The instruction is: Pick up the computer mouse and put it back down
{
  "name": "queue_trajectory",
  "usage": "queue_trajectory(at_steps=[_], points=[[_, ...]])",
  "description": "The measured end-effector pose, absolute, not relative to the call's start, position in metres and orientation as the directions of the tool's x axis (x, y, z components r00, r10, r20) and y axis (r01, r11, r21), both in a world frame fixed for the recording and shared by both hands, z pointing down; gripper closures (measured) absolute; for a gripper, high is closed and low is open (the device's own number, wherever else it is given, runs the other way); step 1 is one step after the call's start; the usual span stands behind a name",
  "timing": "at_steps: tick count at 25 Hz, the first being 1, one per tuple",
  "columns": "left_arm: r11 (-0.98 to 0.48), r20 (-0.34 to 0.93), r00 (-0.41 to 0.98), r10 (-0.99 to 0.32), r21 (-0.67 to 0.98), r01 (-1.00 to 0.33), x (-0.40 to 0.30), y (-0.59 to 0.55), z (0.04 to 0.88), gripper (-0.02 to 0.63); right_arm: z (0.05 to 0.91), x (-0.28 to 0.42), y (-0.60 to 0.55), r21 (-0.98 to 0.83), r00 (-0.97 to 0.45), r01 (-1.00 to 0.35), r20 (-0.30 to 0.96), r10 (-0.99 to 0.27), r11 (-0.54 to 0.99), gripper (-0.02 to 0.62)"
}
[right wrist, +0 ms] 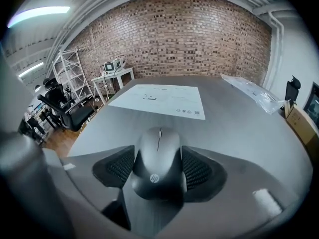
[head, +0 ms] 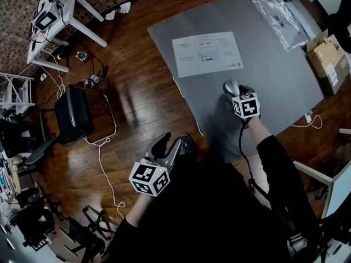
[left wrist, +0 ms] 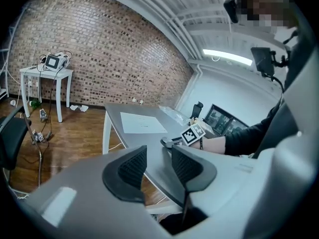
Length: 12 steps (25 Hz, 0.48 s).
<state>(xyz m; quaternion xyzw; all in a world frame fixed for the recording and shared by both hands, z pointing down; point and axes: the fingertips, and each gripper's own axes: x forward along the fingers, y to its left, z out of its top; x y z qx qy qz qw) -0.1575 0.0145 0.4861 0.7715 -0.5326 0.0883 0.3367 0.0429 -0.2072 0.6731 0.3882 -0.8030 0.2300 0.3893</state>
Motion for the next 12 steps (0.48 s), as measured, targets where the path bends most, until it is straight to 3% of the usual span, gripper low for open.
queue_trajectory(at_steps=[7, 12], points=[[-0.232, 0.482, 0.440, -0.757, 0.431, -0.872, -0.151, 0.010, 0.487, 0.466, 0.666, 0.050, -0.209, -0.122, -0.435, -0.822, 0.764, -0.477, 0.556, 0.288], [-0.246, 0.472, 0.457, -0.754, 0.443, -0.862, -0.150, 0.007, 0.488, 0.466, 0.619, 0.080, -0.217, -0.212, -0.443, -0.886, 0.647, -0.620, 0.412, 0.360]])
